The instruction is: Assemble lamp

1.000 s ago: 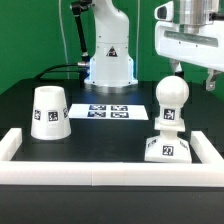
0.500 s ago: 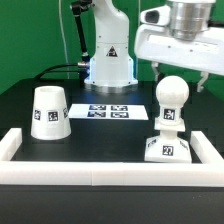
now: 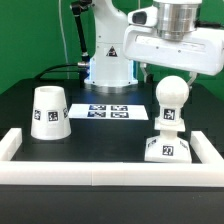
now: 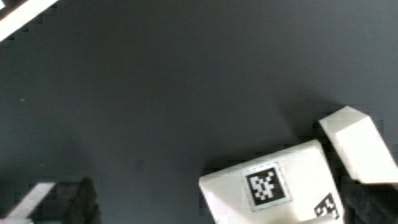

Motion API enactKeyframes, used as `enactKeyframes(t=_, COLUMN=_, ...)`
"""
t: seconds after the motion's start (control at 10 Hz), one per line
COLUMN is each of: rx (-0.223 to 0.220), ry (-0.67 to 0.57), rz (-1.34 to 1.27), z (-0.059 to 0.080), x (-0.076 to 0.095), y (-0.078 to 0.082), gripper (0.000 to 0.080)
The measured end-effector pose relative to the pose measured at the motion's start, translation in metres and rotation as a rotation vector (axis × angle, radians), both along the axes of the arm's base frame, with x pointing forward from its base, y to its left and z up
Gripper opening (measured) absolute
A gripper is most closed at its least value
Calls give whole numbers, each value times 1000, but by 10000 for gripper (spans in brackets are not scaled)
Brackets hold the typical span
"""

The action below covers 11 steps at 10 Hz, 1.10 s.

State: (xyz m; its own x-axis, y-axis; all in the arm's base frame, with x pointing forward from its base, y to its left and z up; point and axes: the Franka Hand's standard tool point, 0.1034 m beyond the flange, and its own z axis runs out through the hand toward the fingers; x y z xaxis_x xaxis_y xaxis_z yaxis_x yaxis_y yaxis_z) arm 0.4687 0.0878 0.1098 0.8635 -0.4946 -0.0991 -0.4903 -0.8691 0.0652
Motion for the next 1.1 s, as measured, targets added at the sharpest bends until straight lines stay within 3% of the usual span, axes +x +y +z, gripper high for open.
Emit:
enactKeyframes(t=0.2, rx=-4, ry=-23, rz=258, z=-3, x=-11, y=-30, gripper=698)
enactKeyframes(t=0.5, rx=18, ry=-28, rz=383, z=0, x=-11, y=-82, gripper=698)
enactKeyframes(t=1.0, rx=32, ry=-23, rz=354, z=2, x=-10, y=-115, gripper=698)
enactKeyframes(t=1.1, rx=40, ry=-26, rz=450, z=4, x=-10, y=-134, gripper=698)
